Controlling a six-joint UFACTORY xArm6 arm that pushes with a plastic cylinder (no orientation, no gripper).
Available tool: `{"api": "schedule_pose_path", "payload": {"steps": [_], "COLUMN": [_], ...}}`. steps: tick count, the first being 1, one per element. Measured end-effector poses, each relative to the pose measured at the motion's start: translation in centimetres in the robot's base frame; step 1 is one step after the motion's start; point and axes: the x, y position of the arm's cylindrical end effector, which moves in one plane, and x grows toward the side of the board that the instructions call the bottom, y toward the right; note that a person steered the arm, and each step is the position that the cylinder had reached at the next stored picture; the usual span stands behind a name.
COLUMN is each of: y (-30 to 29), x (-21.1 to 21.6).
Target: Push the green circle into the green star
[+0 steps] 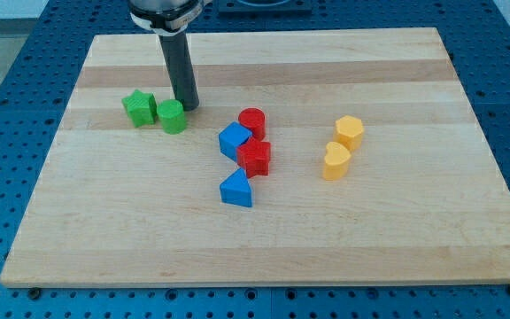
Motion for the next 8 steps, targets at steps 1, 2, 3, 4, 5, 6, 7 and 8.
{"api": "schedule_pose_path", "payload": {"steps": [1,2,3,4,5,6,7,8], "y": [1.8,1.8,1.7,1.4,0.6,-0.6,-1.9,-3.0], "x": [0.7,3.6,3.8,3.5,2.2,1.9,1.9,1.9]}}
